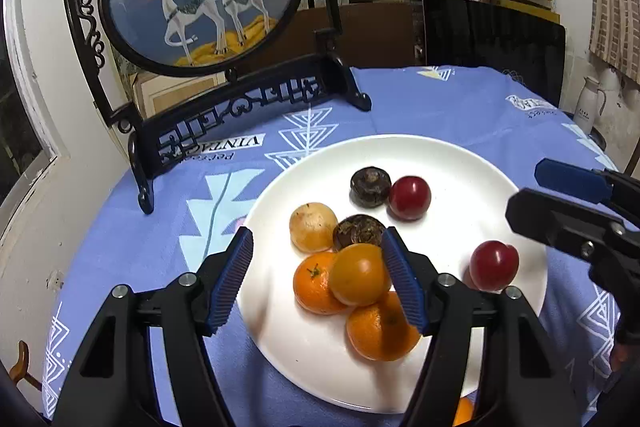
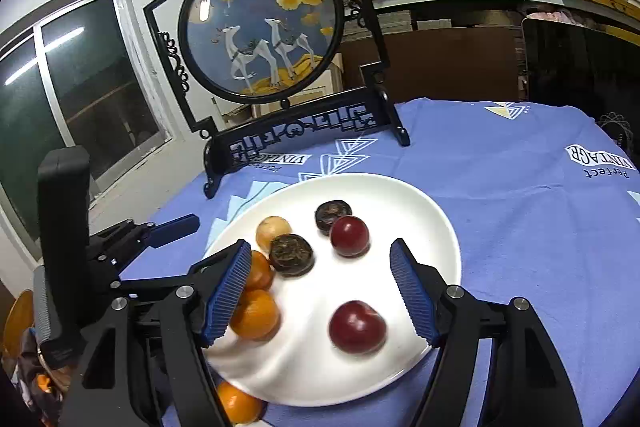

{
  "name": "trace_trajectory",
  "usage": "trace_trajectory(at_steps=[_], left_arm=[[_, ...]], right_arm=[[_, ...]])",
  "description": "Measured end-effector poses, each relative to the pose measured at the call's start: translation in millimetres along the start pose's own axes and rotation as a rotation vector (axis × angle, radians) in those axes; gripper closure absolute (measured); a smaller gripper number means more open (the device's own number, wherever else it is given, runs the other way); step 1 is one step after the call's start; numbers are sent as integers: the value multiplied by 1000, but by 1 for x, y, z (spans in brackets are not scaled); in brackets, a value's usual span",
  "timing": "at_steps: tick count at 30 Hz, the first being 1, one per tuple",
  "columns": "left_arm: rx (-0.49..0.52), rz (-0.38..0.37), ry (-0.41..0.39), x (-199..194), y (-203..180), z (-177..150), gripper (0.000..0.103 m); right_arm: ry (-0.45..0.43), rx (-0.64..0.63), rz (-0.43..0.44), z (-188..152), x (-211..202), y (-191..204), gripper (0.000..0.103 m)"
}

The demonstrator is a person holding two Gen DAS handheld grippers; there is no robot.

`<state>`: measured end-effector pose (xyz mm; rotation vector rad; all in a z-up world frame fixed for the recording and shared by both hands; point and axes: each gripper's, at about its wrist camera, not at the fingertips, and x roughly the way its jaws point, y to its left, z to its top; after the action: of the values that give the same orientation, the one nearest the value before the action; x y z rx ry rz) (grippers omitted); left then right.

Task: Organize fruits
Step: 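Place the orange fruit with the left tool while the right tool places the brown fruit on the plate, then open both tools and move them back to the loose fruits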

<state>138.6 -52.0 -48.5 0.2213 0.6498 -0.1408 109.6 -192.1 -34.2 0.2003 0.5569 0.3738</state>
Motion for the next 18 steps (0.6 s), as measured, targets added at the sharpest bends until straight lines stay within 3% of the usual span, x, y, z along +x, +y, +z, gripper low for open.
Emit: trace_trajectory(at_steps=[4, 7, 11, 14, 18], left_arm=[[-20, -4, -50, -14, 9, 5, 37], [-33, -14, -77, -25, 13, 8, 30], [-5, -78, -112, -48, 9, 9, 28], [-1, -141, -178, -82, 13, -2, 15], [37, -167, -156, -108, 26, -32, 14]], right_arm=[[-27, -9, 28, 1, -20, 10, 30], [-24, -52, 34, -16, -47, 14, 20], [119, -206, -71, -64, -71, 18, 20], [256, -277, -130, -102, -76, 17, 20], [329, -285, -120, -125, -74, 16, 20]])
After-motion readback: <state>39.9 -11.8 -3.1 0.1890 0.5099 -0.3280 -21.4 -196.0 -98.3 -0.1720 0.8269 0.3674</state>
